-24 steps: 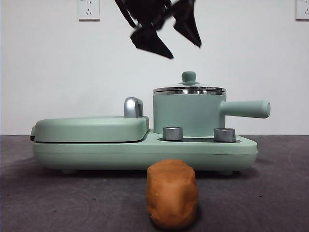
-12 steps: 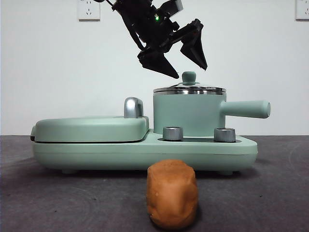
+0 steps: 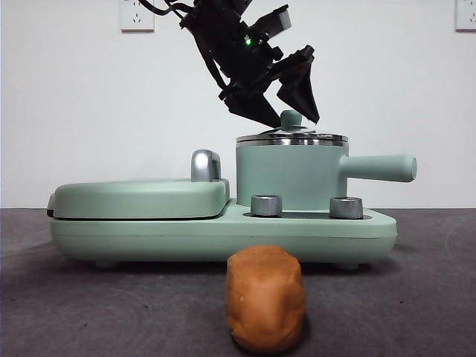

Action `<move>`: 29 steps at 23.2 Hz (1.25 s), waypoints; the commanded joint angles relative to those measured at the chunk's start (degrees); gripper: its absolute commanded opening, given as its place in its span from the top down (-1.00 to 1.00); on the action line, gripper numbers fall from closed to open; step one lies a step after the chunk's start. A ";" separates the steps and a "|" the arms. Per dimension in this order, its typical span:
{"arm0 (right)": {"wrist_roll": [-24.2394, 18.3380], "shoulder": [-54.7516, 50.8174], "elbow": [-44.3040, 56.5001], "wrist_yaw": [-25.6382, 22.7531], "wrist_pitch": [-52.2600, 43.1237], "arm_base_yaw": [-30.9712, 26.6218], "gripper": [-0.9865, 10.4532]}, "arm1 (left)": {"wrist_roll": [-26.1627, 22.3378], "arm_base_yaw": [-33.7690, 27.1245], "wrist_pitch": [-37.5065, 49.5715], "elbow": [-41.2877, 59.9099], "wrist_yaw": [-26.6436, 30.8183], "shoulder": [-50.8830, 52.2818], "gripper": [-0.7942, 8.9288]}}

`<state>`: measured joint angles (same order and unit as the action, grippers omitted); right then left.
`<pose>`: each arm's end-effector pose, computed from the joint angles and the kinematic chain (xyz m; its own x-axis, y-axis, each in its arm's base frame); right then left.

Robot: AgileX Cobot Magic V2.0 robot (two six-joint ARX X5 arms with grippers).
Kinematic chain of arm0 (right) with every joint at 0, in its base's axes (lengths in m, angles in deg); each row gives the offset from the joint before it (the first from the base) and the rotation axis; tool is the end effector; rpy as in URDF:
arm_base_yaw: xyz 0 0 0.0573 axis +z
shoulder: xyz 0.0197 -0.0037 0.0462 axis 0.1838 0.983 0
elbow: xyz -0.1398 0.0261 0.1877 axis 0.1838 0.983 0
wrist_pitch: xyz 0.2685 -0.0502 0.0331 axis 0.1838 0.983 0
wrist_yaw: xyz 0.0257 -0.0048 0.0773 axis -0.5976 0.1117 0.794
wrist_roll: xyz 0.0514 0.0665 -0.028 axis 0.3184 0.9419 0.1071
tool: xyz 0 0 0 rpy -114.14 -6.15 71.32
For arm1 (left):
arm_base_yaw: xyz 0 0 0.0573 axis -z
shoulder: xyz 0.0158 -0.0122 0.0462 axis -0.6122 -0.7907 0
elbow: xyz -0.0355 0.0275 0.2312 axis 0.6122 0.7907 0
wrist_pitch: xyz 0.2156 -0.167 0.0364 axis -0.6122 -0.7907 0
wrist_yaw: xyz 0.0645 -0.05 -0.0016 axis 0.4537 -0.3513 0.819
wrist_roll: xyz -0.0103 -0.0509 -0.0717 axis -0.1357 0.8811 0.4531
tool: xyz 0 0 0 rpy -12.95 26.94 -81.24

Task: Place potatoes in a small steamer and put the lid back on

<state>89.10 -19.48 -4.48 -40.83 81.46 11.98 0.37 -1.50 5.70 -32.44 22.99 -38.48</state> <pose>0.1774 0.0521 0.3307 0.7143 0.6472 -0.2665 -0.5257 0.7475 0.4060 0.4069 -0.3225 0.2383 0.4842 -0.6729 -0.5593 0.8096 0.5869 -0.0053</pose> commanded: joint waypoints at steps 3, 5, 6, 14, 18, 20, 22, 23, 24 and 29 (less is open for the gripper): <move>-0.42 0.24 -0.90 0.13 -0.46 -0.02 -0.04 | -1.51 0.46 0.46 -1.95 2.75 -1.60 0.41; -0.42 0.24 -0.90 0.11 -0.46 -0.02 -0.04 | -1.64 0.46 0.72 -1.95 3.34 -1.60 0.41; -0.39 0.24 -0.90 0.11 -0.46 -0.02 -0.04 | -1.62 0.46 1.16 -1.95 3.34 -1.60 0.41; -0.39 0.24 -0.90 0.07 -0.46 -0.02 -0.04 | -1.57 0.48 2.69 -1.95 3.34 -1.60 0.72; -0.37 0.24 -0.90 -0.07 -0.35 -0.02 -0.04 | -1.55 0.48 2.38 -1.97 3.34 -1.55 0.72; -0.28 0.26 -0.90 -0.04 -0.35 -0.02 -0.04 | -0.87 0.48 1.86 -2.54 3.32 -0.72 0.72; 2.84 0.35 -1.05 -0.04 -0.44 0.00 -0.04 | -0.90 0.46 -0.52 -4.07 3.32 0.94 0.72; 4.48 0.81 -1.38 -0.02 -0.39 0.00 -0.04 | -0.92 0.46 -2.14 -5.22 3.32 1.77 0.72; 5.51 1.29 -1.86 -0.02 -0.33 0.02 -0.04 | -0.96 0.46 -4.00 -6.71 3.32 2.51 0.72; 7.78 7.41 -6.91 -0.70 5.14 3.98 0.01 | -1.33 -0.52 -15.80 -15.43 3.32 5.18 0.72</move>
<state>95.64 -12.70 -10.54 -41.44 86.64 15.69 -0.65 -2.00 -10.47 -45.77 26.36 -33.56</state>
